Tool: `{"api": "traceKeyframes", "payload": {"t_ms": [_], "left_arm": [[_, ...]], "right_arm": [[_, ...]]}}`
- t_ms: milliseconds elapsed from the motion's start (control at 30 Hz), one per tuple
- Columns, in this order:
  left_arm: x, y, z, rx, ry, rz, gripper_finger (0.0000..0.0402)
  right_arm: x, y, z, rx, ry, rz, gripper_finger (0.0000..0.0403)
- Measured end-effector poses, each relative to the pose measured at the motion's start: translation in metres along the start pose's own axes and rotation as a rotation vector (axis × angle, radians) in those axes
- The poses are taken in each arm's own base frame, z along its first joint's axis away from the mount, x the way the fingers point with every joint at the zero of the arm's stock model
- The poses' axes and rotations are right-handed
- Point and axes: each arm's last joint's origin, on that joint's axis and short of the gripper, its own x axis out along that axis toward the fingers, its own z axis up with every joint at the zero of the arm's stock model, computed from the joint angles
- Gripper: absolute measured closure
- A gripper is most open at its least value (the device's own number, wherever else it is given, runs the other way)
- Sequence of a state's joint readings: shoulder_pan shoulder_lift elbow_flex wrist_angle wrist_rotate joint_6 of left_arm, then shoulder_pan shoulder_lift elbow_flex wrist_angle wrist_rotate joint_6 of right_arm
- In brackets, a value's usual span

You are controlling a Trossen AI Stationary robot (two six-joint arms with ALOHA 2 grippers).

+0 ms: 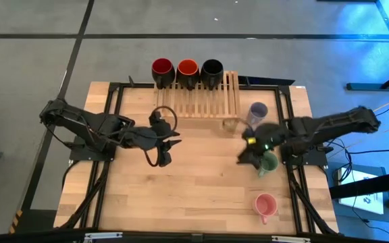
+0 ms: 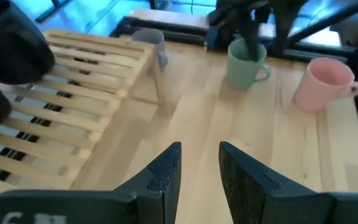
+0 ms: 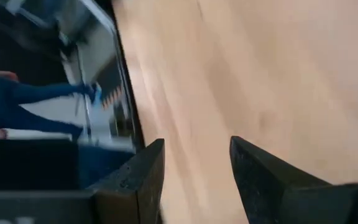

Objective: Place coffee mugs
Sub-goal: Put the light blue mug onto the shelf

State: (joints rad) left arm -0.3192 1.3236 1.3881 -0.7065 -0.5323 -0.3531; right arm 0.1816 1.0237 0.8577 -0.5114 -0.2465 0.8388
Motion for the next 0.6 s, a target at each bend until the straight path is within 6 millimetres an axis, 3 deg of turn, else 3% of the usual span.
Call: {"api": "traceKeyframes", "payload": {"t_ms": [300, 600], "left_arm": [[0.022, -0.006, -0.031, 0.033, 0.056, 0.008, 0.0299], [0.036, -0.009, -0.047, 0.009, 0.023, -0.004, 0.0299]], "right_arm": [[0.005, 0.019, -0.062, 0.296, 0.180, -0.179, 0.0233], [0.003, -0.005, -0.082, 0.425, 0.053, -0.624, 0.0233]]}}
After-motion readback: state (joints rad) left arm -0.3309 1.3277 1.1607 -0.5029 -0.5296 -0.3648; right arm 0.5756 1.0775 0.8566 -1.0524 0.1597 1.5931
